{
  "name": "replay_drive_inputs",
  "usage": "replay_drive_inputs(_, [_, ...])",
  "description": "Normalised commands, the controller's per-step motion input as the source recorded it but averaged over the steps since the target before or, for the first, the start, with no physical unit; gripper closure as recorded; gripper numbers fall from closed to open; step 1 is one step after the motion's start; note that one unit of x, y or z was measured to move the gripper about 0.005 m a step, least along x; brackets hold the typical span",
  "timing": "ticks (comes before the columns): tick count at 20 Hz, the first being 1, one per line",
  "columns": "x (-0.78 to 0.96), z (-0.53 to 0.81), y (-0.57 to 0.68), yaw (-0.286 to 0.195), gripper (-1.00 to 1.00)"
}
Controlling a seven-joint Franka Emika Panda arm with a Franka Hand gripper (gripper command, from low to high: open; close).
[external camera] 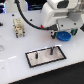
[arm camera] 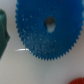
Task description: Insert the blue gear onto the right peg, followed by the red gear
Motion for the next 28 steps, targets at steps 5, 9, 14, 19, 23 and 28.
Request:
replay_drive_inputs(5, [-0.05,-0.17,0.07,0.0,1.0])
replay_drive_inputs(9, [-0.17,-0.11,0.0,0.0,1.0])
replay_drive_inputs(14, [-0.17,-0.01,-0.03,0.0,1.0])
replay_drive_inputs(19, [-0.08,0.08,-0.05,0.0,1.0])
replay_drive_inputs(23, [0.0,0.33,-0.02,0.0,1.0])
replay_drive_inputs(28, [0.23,0.45,-0.2,0.0,1.0])
